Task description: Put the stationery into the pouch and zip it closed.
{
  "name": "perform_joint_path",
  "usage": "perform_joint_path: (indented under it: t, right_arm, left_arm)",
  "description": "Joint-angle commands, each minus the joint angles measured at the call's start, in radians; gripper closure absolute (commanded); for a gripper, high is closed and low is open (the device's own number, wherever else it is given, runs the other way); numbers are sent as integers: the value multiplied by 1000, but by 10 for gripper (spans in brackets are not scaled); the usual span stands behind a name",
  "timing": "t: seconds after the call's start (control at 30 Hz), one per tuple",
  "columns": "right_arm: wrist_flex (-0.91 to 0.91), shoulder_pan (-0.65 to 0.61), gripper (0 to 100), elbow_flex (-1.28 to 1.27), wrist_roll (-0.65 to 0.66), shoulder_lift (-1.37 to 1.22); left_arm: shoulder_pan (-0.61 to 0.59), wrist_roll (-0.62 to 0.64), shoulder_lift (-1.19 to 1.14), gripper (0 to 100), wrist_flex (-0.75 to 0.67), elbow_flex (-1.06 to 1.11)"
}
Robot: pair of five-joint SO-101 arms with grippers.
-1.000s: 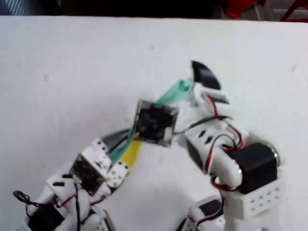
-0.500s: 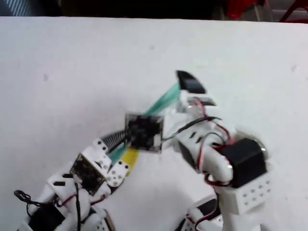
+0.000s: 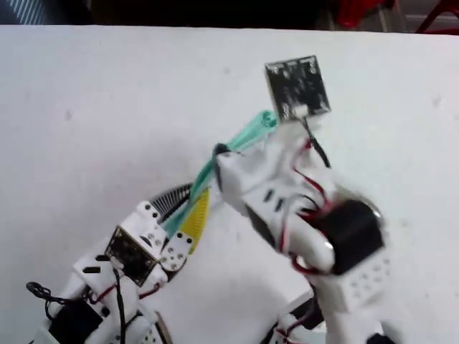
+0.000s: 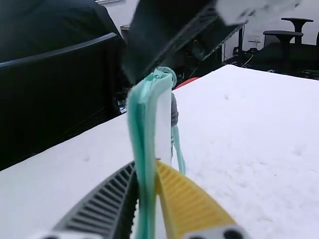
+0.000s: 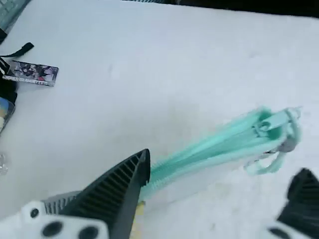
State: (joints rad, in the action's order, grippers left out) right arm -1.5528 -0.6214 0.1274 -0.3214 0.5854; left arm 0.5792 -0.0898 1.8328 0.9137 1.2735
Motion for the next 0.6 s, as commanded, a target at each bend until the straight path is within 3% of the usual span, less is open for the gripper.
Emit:
perform_joint_path:
  t: [0.0,0.4,0.47,0.57]
  right_arm:
    - [18,-28,563,77,-69,-101]
    - [-168,33,593,333,-127,-417]
    - [-168,33,660,321,-126,-415]
    - [-166,33,894,315,-109,-390]
  left_arm:
    - [-7,-6,-12,980,-2,31]
    - [-7,-6,-12,980,0,31]
    - [-7,-6,-12,980,-2,31]
    - [-7,-8,-12,976,-8,31]
